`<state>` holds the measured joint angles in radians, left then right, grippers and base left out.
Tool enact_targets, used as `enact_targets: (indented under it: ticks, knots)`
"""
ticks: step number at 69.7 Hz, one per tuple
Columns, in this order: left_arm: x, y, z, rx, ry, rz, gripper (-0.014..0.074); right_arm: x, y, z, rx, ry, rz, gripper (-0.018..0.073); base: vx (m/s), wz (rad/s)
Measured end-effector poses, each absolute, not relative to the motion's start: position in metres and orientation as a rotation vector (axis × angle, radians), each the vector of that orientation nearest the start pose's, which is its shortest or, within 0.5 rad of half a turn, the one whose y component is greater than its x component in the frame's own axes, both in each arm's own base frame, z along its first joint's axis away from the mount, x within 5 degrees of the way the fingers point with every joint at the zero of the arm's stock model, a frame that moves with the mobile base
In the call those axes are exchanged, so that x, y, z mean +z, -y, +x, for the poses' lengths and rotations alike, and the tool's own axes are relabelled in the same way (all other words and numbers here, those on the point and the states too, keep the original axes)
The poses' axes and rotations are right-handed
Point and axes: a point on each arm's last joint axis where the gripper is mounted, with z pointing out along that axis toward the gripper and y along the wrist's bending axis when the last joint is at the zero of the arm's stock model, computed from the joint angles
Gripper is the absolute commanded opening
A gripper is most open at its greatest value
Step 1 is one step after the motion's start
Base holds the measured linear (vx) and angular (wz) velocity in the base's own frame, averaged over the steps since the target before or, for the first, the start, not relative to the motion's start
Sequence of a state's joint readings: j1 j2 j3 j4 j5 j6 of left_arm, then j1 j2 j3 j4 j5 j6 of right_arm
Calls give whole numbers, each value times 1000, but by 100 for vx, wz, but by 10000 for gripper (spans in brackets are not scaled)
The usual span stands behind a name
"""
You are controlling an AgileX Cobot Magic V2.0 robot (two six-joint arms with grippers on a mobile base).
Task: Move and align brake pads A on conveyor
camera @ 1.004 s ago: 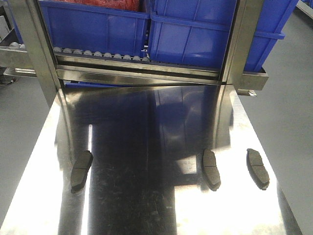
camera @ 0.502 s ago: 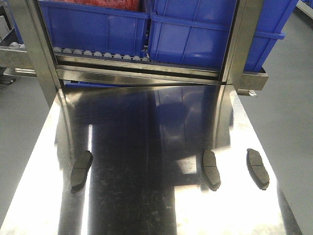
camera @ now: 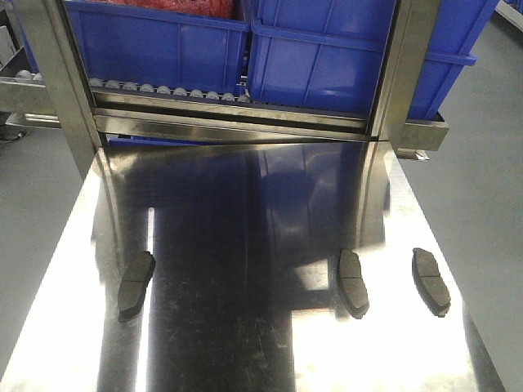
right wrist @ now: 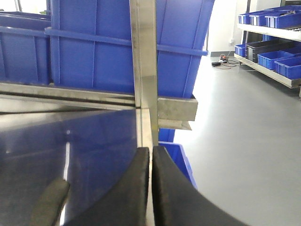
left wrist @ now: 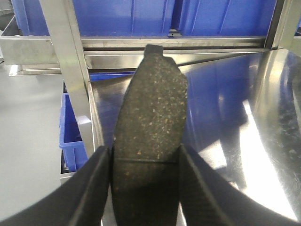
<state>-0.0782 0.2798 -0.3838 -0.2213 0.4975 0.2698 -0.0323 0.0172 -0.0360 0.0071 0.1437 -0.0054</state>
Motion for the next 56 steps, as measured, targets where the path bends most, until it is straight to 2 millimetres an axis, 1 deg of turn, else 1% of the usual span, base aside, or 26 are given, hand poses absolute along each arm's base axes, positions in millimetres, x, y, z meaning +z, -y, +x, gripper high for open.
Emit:
enact_targets:
  ticks: [9,12,18,19,26,33,37,42,46,50,53,54,56]
  knots:
    - [281,15,67,-101,-1855,215,114,255,2,63,-43,-1637,5,-3,0,0]
    - [281,15,67,-101,-1855,215,114,275,2,68,-48,-1657,-1,-3,0,0]
    - [281,15,67,-101,-1855,215,114,298,3,84,-50,-1751,-7,-3,0,0]
    - [281,15,67,-101,-1855,215,114,304,3,86,-51,-1757,-9,-3,0,0]
    - [281,15,67,-101,-1855,215,114,320,3,109,-58,-1884,-24,-3,0,0]
    - [281,15,67,-101,-1855,215,114,321,4,132,-76,-2019,-55,-1,0,0]
    - [281,15,67,-101,-1855,215,114,317,5,144,-75,-2087,-62,9,0,0]
    - [281,15,67,-101,-1855,215,114,311,5,156,-74,-2143,-66,54,0,0]
    - [281,15,67,-101,-1855,215,114,305,5,163,-72,-2182,-68,124,0,0]
    - [281,15,67,-101,-1855,215,114,301,5,167,-71,-2207,-69,232,0,0]
    - [281,15,67,-101,-1855,215,114,299,5,169,-70,-2218,-70,323,0,0]
    - [281,15,67,-101,-1855,215,114,299,5,169,-70,-2220,-70,371,0,0]
    - [281,15,67,-101,-1855,215,114,298,6,170,-70,-2226,-71,438,0,0]
